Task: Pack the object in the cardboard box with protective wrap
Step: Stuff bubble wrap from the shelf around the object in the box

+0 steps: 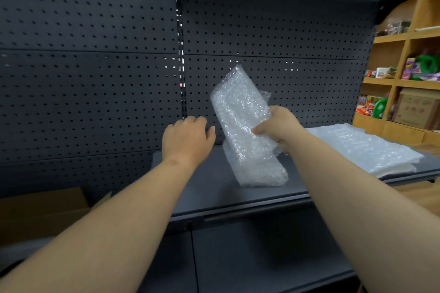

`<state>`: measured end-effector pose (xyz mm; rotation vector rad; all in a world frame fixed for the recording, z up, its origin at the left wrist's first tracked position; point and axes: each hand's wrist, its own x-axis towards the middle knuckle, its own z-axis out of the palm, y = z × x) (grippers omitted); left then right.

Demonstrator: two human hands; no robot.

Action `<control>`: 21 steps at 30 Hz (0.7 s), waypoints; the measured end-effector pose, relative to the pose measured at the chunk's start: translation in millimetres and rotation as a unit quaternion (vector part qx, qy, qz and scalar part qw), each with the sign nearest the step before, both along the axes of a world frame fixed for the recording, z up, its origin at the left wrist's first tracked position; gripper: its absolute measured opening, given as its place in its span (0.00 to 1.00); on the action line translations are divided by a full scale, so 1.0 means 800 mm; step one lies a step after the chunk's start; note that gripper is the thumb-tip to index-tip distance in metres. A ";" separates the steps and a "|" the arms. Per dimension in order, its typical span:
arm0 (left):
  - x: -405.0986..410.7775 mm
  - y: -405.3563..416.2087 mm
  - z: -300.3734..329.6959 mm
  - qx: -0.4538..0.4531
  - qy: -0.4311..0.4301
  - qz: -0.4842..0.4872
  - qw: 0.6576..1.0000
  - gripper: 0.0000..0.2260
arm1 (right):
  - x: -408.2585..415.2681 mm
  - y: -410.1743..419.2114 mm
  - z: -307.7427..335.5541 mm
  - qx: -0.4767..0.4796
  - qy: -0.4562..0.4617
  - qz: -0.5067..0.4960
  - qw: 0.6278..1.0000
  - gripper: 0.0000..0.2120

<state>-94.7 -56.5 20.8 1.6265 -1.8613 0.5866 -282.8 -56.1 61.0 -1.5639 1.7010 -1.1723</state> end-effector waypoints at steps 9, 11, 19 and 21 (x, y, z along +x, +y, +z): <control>0.180 0.084 -0.010 0.061 0.138 0.012 0.988 0.20 | 0.201 0.065 -0.041 0.006 -0.101 0.071 0.992 0.15; 0.208 0.096 -0.015 0.091 0.206 0.013 0.974 0.23 | 0.239 0.077 -0.058 0.010 -0.134 0.086 0.987 0.16; 0.291 0.128 -0.024 0.161 0.466 0.002 0.870 0.23 | 0.349 0.105 -0.101 0.017 -0.198 0.173 0.965 0.20; 0.303 0.136 -0.028 0.158 0.498 -0.006 0.853 0.20 | 0.363 0.111 -0.105 0.016 -0.196 0.195 0.961 0.19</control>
